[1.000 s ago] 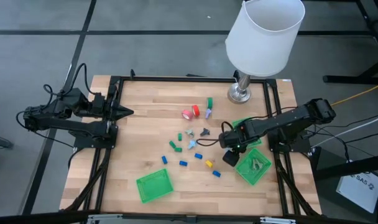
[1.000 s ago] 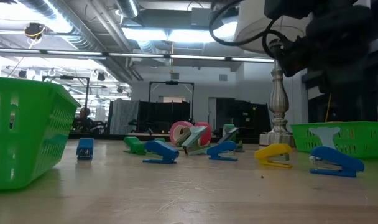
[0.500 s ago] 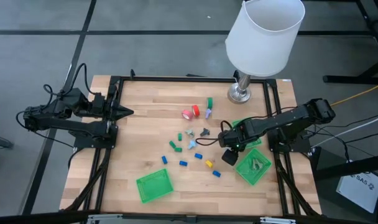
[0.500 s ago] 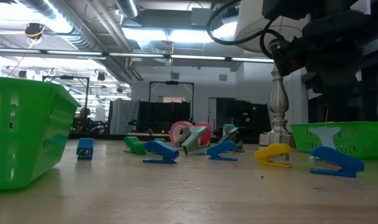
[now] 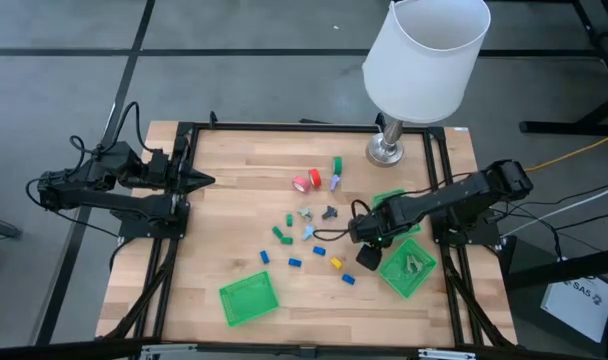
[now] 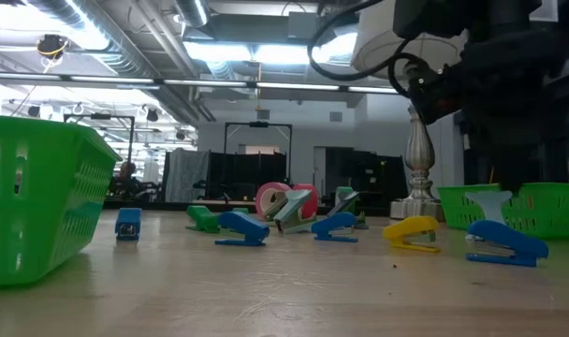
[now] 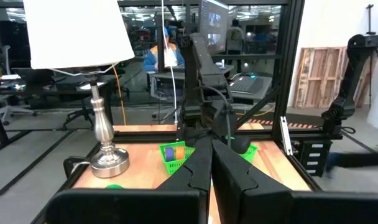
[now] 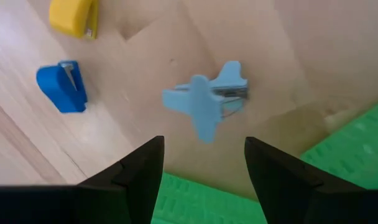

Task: Pick and place Stapler, Stapler remover, tape
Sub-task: Put the bottom light blue staple remover into the bottom right green bin

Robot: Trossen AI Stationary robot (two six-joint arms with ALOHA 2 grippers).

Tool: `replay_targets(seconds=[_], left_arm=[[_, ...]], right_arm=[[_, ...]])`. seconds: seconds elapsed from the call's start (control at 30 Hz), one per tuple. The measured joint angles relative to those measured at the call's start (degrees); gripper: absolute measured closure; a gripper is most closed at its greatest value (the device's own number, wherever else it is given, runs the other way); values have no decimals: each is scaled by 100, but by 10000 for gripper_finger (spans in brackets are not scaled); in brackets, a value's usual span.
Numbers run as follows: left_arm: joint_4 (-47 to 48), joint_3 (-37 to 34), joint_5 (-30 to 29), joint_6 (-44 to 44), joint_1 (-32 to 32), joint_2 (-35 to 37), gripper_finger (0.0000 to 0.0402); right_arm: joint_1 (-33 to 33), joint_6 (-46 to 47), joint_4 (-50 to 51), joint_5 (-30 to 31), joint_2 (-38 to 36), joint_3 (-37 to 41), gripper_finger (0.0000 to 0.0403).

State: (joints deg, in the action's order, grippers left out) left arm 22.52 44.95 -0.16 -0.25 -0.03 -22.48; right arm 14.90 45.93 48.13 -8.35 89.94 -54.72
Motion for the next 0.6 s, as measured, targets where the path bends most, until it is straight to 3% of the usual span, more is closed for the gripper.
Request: replay_targets(seconds=[0.47, 0.6], left_arm=[[0, 0, 0, 0, 2, 2, 395], [0, 0, 0, 0, 0, 1, 395]], right_arm=[[-5, -145, -309, 152, 314, 0, 177], [-5, -146, -322, 147, 314, 0, 202]])
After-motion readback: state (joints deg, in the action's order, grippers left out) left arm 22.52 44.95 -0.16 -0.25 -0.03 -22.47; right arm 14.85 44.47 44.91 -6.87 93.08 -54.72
